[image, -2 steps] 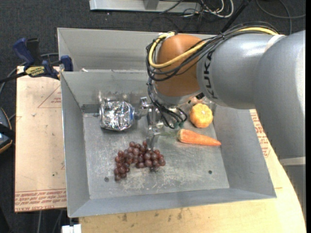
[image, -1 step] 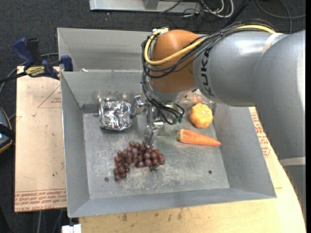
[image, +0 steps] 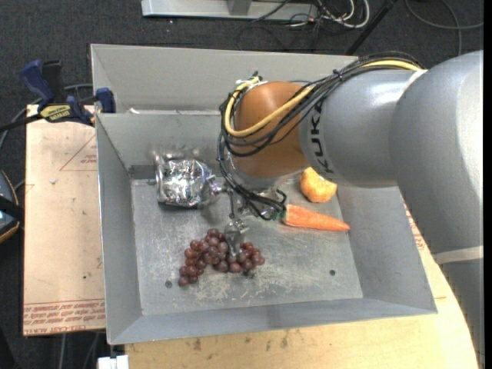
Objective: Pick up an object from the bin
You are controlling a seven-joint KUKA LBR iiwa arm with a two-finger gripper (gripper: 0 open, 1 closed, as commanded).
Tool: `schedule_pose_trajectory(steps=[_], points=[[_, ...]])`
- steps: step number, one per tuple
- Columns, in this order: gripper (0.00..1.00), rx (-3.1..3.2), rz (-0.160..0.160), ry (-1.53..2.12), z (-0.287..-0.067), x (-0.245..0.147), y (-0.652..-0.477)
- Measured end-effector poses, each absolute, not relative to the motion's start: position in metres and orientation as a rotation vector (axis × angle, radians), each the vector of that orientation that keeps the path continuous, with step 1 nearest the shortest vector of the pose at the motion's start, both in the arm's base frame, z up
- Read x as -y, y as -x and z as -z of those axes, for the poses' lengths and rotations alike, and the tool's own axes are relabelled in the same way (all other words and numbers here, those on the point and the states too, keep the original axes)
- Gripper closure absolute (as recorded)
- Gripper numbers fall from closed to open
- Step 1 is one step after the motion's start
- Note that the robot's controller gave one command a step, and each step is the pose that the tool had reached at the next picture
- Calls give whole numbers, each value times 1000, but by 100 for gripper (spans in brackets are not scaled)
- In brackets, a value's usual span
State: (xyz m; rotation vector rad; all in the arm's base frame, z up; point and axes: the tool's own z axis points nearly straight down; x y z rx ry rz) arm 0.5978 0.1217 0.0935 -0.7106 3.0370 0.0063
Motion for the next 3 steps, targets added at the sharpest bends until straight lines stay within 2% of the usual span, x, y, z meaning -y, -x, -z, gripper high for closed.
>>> schedule_pose_trajectory(steps=[1,3], points=[[100,-3050,-2,730,-97,-120,-598],[100,-3052,-2,730,-99,-120,-598]])
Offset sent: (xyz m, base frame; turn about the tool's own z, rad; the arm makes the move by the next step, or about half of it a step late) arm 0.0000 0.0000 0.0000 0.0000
